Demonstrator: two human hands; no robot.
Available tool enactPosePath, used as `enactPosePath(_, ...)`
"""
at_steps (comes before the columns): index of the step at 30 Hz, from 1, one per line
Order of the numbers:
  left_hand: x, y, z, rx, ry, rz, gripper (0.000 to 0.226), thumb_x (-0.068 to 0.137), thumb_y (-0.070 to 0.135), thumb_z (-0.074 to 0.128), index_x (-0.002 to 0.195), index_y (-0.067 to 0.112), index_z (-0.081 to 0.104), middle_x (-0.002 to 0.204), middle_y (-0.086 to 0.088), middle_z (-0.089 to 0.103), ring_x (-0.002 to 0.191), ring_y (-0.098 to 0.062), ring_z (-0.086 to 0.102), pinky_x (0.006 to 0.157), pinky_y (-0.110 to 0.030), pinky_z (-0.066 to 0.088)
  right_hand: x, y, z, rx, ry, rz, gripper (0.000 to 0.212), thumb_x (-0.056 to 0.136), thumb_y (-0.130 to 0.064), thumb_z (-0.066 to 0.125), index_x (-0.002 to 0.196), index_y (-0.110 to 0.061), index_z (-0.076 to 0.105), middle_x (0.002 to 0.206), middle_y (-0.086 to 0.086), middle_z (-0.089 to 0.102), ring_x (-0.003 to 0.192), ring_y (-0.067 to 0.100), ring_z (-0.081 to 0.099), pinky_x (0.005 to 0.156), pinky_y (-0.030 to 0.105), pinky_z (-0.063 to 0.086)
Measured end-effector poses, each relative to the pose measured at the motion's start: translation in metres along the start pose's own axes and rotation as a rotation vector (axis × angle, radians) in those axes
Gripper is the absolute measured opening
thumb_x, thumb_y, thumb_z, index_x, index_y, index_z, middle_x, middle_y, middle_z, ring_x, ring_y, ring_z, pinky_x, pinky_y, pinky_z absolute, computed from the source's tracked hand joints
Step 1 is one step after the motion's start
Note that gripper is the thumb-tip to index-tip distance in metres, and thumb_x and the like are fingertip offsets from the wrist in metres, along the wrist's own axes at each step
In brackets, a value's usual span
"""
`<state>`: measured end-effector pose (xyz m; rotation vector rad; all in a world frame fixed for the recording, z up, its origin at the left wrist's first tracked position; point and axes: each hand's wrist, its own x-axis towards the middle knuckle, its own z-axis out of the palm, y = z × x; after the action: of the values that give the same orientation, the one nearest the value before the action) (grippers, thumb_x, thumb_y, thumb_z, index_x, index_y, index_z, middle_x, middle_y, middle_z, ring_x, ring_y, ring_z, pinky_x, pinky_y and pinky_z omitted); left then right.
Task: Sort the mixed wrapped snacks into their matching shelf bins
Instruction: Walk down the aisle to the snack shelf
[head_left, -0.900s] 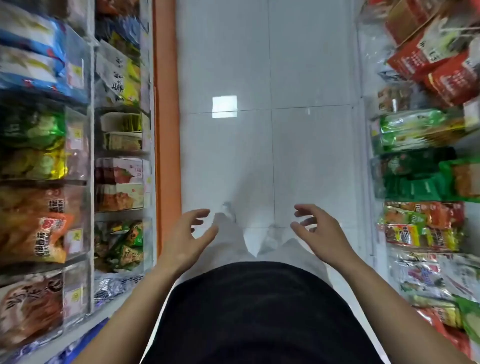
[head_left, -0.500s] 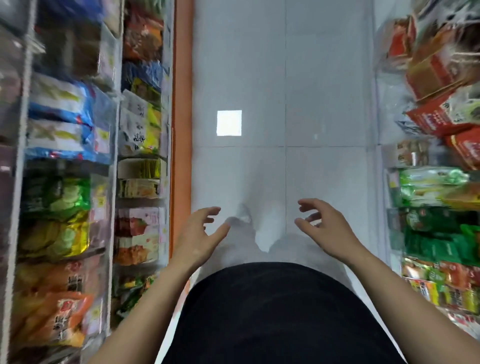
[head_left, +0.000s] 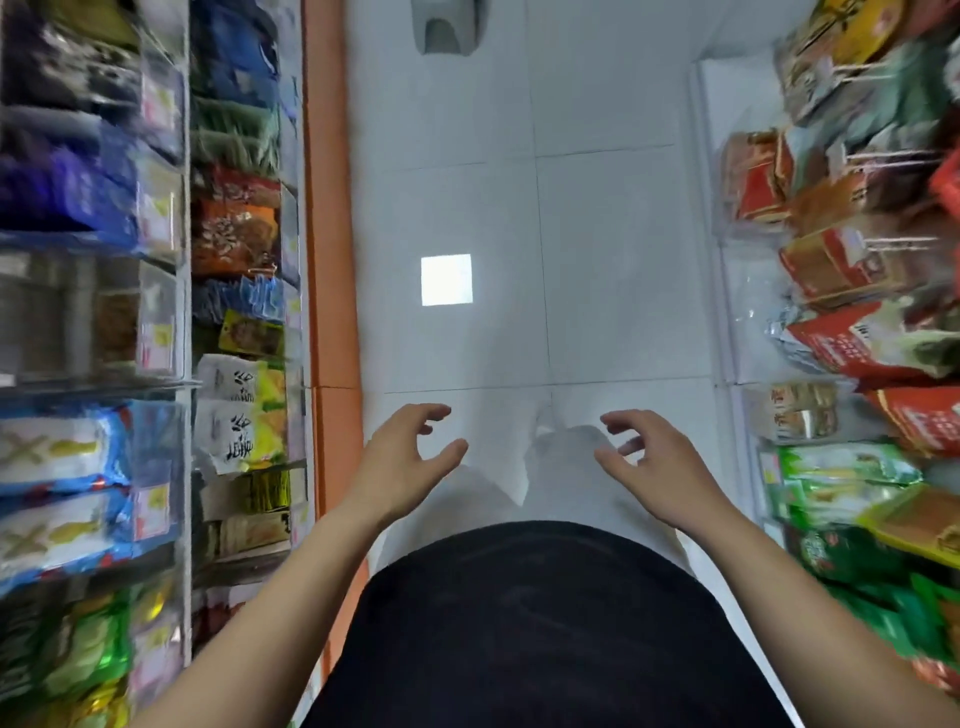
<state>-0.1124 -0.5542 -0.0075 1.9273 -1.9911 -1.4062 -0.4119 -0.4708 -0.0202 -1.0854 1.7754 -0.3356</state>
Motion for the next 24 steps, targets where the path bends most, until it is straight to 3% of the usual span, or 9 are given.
enactPosePath(5, 0.051, 0.029, -0.046, -0.031, 0.073, -0.05, 0.047, 0.086, 0.049, 0.066, 0.129, 0.035, 0.056, 0.125, 0.022, 0.056, 0.104, 0.012, 0.051, 0.082, -0.015, 0.041, 0.092, -0.07, -0.051, -0.117, -0.078, -0.124, 0.038, 0.088, -0.046, 0.061, 0.125, -0.038, 0.054, 0.116, -0.021, 0.052, 0.095, -0.004, 0.056, 0.076, 0.019, 0.045)
enactPosePath(11, 0.155, 0.041, -0.107, -0.038, 0.092, -0.085, 0.049, 0.086, 0.049, 0.066, 0.13, 0.032, 0.055, 0.126, 0.021, 0.055, 0.102, 0.011, 0.05, 0.083, -0.013, 0.039, 0.221, -0.155, -0.08, -0.174, -0.109, -0.179, 0.037, 0.089, -0.044, 0.062, 0.125, -0.035, 0.055, 0.116, -0.019, 0.052, 0.094, -0.002, 0.056, 0.076, 0.021, 0.046)
enactPosePath(16, 0.269, 0.06, -0.167, 0.006, 0.029, -0.042, 0.052, 0.085, 0.054, 0.063, 0.132, 0.033, 0.054, 0.126, 0.022, 0.054, 0.099, 0.013, 0.049, 0.076, -0.006, 0.034, 0.301, -0.202, -0.11, -0.157, -0.066, -0.112, 0.039, 0.089, -0.045, 0.062, 0.126, -0.038, 0.053, 0.115, -0.021, 0.053, 0.094, -0.004, 0.056, 0.075, 0.016, 0.043)
enactPosePath(24, 0.46, 0.169, -0.255, 0.027, -0.008, 0.092, 0.062, 0.078, 0.066, 0.053, 0.131, 0.034, 0.055, 0.127, 0.02, 0.056, 0.101, 0.005, 0.053, 0.082, -0.018, 0.041, 0.398, -0.25, -0.188, -0.083, -0.025, 0.027, 0.044, 0.086, -0.039, 0.065, 0.128, -0.035, 0.054, 0.116, -0.02, 0.054, 0.094, -0.003, 0.057, 0.08, 0.019, 0.042)
